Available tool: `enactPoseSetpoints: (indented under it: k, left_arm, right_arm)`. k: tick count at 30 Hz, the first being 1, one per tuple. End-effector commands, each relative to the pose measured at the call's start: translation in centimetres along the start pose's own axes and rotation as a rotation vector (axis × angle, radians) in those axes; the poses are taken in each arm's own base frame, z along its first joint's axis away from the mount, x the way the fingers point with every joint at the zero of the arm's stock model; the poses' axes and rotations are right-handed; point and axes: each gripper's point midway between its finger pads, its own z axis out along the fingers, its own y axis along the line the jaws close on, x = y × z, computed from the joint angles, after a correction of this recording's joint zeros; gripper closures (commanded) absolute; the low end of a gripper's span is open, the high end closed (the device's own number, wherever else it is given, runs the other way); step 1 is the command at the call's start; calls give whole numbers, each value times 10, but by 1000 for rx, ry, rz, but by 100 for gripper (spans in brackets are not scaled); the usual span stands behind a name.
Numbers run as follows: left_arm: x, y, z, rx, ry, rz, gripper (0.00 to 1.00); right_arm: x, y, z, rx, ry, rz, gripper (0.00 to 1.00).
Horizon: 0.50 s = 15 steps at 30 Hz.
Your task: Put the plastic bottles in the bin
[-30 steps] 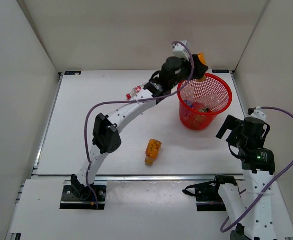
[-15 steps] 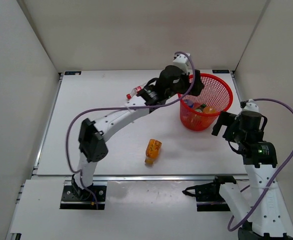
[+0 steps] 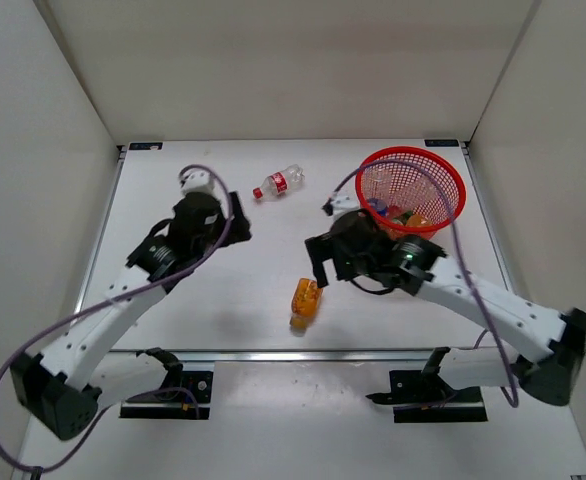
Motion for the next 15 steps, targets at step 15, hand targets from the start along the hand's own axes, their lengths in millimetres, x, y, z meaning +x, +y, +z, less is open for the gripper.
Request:
enactPoseSetpoints:
  k: [15]
  left_arm:
    - [62, 135, -91, -319, 97, -120, 1]
  right_arm:
    - [88, 68, 125, 42, 184, 277, 1]
